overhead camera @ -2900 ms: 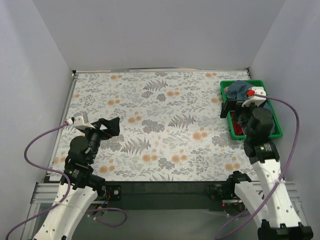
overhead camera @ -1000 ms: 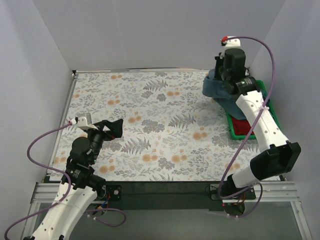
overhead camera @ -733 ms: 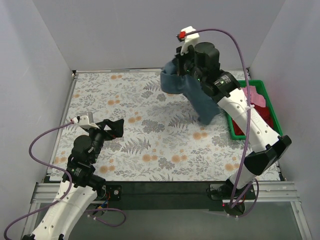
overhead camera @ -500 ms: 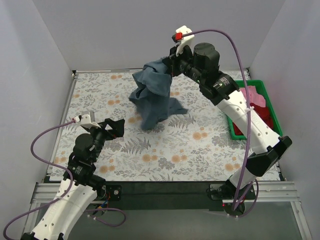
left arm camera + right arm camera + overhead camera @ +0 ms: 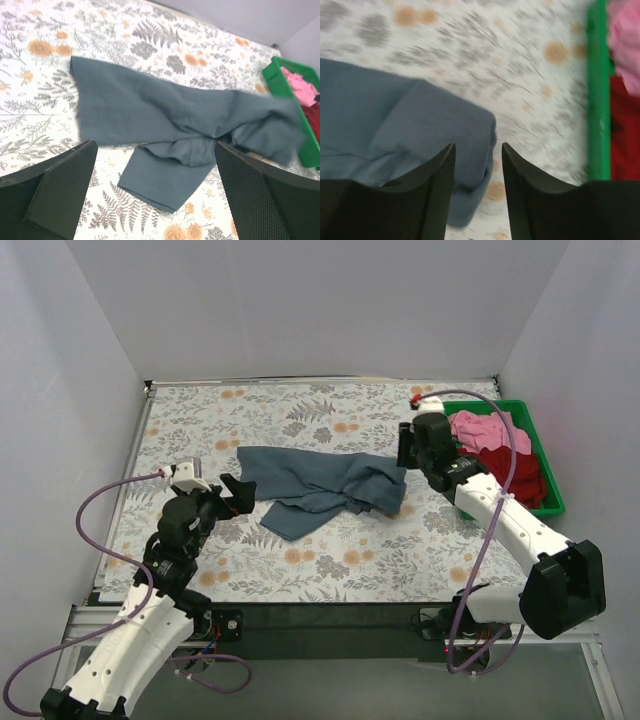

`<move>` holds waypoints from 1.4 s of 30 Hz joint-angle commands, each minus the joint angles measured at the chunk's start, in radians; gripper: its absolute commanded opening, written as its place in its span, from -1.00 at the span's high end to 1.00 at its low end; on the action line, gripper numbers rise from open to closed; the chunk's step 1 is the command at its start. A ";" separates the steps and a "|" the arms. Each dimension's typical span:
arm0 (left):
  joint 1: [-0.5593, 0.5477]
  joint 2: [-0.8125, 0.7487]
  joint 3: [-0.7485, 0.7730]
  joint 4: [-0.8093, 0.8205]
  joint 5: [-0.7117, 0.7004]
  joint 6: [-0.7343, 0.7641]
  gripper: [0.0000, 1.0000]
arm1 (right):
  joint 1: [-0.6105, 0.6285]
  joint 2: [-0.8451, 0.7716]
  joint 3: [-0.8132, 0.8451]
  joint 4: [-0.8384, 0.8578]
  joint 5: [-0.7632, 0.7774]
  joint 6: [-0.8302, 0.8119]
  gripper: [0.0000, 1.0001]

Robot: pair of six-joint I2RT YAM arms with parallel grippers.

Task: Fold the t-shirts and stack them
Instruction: Move the tshirt to the center of the board, then flatten the tshirt out

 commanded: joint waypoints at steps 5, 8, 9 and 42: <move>-0.001 0.170 0.051 -0.055 0.034 -0.044 -0.96 | -0.126 -0.062 -0.145 -0.037 -0.160 0.049 -0.20; -0.001 0.239 0.070 -0.067 0.036 -0.072 -0.96 | -0.031 -0.059 -0.137 -0.019 -0.220 -0.081 -0.22; -0.001 0.283 0.075 -0.067 0.034 -0.104 -0.96 | 0.016 -0.051 -0.140 -0.014 -0.231 -0.132 -0.22; 0.094 1.087 0.311 0.081 -0.076 -0.395 -0.03 | 0.150 0.216 -0.108 0.093 -0.081 -0.103 -0.03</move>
